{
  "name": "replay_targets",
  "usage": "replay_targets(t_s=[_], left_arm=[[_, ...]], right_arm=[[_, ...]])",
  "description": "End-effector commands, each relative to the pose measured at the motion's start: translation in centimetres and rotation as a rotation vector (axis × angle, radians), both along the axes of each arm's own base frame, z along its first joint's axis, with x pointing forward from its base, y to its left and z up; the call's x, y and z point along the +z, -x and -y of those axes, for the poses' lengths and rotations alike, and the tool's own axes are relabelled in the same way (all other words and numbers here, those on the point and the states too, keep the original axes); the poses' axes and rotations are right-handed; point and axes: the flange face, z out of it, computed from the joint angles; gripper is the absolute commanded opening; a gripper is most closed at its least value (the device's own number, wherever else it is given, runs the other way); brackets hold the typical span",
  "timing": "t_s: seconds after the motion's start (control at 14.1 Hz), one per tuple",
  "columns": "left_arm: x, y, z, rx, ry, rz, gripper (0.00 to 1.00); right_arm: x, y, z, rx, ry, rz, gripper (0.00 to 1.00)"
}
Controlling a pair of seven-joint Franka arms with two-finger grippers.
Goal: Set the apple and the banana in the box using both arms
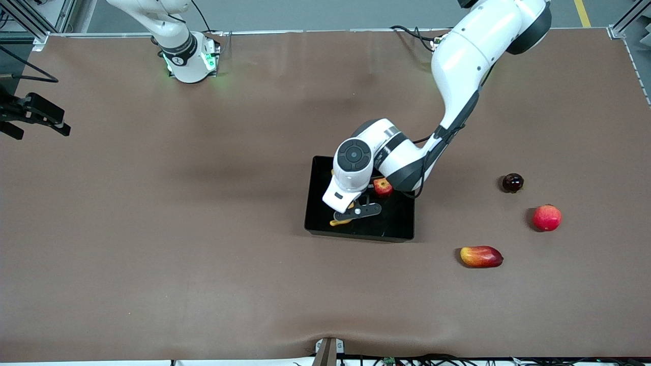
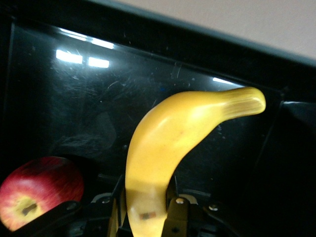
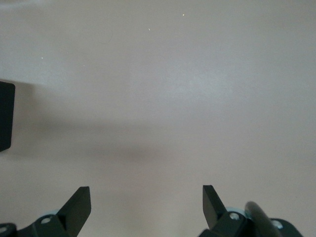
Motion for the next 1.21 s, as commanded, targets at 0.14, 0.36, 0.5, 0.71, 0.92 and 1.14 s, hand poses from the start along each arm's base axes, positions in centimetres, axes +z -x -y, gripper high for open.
replay_targets(t_s=[0.14,0.36,0.5,0.71,0.92,1.14], left_arm=[[0.0,-0.1,1.3,-0.041,-0.025,0.072,1.0],[7.8,-2.8,-2.4,0.008,-0.054,0.136,1.0],[15.2,-5.4,-7.9,0.032,-0.075,0.19,1.0],[23.3,-6.9,-17.4,0.007,-0.146,0.16,1.0],[29.8,-7.0,-26.9,-0.044,-0.209,0.118,1.0],[34.6,-5.6,-31.7,-0.087,-0.191,0.106,1.0]], right_arm=[[0.7,0.4,1.6,-0.009,-0.007,0.003,1.0],[0.6,0.4,1.9,-0.014,-0.006,0.0,1.0],[0.6,0.4,1.8,-0.012,-0.006,0.002,1.0],[0.6,0.4,2.1,-0.02,-0.003,0.001,1.0],[0.4,0.3,2.9,-0.034,-0.001,0.0,1.0],[-0.1,0.2,3.5,-0.043,-0.002,-0.009,1.0]])
